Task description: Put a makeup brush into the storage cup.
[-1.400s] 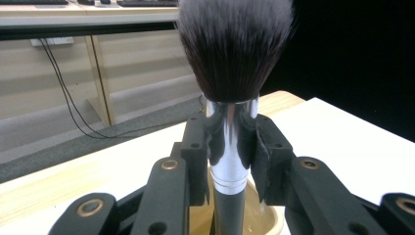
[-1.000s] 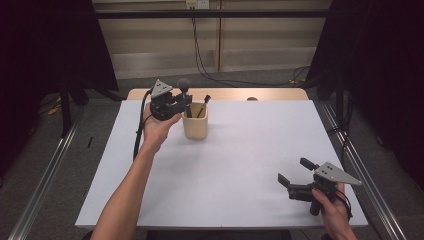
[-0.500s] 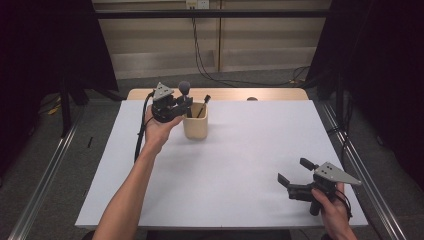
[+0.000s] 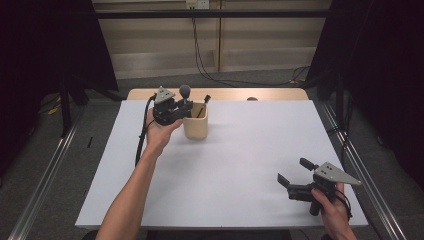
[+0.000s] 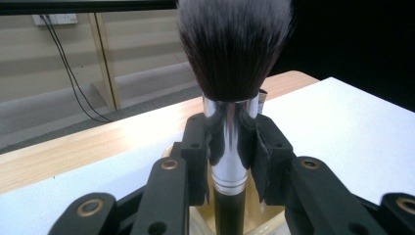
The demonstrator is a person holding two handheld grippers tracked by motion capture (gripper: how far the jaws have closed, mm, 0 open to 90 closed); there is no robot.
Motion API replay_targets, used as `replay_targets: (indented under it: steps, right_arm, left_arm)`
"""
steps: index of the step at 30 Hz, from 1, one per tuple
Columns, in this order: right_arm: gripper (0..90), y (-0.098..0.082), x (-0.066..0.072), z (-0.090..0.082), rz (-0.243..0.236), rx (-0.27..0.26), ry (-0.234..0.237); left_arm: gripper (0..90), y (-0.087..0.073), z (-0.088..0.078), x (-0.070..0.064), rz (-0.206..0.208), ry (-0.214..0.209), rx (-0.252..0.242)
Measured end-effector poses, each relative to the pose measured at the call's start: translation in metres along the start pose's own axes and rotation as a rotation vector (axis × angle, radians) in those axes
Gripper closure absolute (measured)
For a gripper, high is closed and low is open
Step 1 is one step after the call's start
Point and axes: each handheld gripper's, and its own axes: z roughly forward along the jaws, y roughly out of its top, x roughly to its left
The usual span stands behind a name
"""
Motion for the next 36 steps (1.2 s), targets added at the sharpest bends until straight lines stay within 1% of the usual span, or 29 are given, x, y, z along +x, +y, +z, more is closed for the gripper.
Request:
replay_targets:
  steps: [4, 8, 10, 14, 16, 18, 19, 20, 22, 25, 28, 32, 33, 35, 36]
  right_arm:
    - [0.5, 0.0, 0.0, 0.0, 0.002, 0.001, 0.001]
    - [0.5, 0.0, 0.0, 0.001, 0.001, 0.0, 0.003]
    - [0.5, 0.0, 0.0, 0.001, 0.0, 0.001, 0.002]
    - [0.5, 0.0, 0.0, 0.001, 0.0, 0.001, 0.003]
    - [0.5, 0.0, 0.0, 0.001, -0.001, 0.001, 0.004]
    - [0.6, 0.0, 0.0, 0.001, 0.0, 0.001, 0.004]
    - [0.7, 0.0, 0.0, 0.001, -0.001, 0.001, 0.005]
    - [0.7, 0.0, 0.0, 0.001, 0.0, 0.001, 0.005]
    - [0.7, 0.0, 0.0, 0.001, -0.001, 0.002, 0.004]
    - [0.7, 0.0, 0.0, 0.001, -0.001, 0.002, 0.005]
    - [0.6, 0.0, 0.0, 0.001, -0.001, 0.002, 0.006]
    - [0.6, 0.0, 0.0, 0.001, -0.005, 0.002, 0.007]
    - [0.6, 0.0, 0.0, 0.001, -0.003, 0.002, 0.006]
    - [0.6, 0.0, 0.0, 0.001, -0.004, 0.002, 0.005]
    - [0.6, 0.0, 0.0, 0.001, -0.003, 0.002, 0.004]
  left_arm:
    - [70.5, -0.004, 0.0, 0.001, -0.005, 0.0, 0.0]
    - [70.5, -0.007, 0.001, 0.0, -0.014, -0.01, 0.003]
    - [70.5, -0.007, 0.001, -0.001, -0.009, -0.008, 0.008]
    - [70.1, -0.008, 0.001, 0.0, -0.022, -0.01, 0.003]
    - [69.6, -0.008, 0.001, 0.001, -0.022, -0.003, 0.012]
    - [67.6, -0.01, 0.001, 0.002, -0.03, -0.001, 0.003]
    - [66.5, -0.01, 0.001, 0.002, -0.03, 0.001, 0.012]
    - [64.2, -0.012, 0.001, 0.003, -0.027, -0.001, 0.007]
    - [59.0, -0.012, 0.0, 0.003, -0.037, 0.006, -0.005]
    - [50.2, -0.012, -0.001, 0.004, -0.034, 0.016, -0.011]
    - [45.3, -0.01, -0.003, 0.005, -0.03, 0.019, -0.021]
    - [34.3, -0.01, -0.003, 0.006, -0.029, 0.034, -0.022]
    - [31.7, -0.011, -0.003, 0.006, -0.028, 0.03, -0.022]
    - [26.9, -0.011, -0.003, 0.005, -0.027, 0.036, -0.021]
    - [23.0, -0.011, -0.003, 0.006, -0.028, 0.037, -0.023]
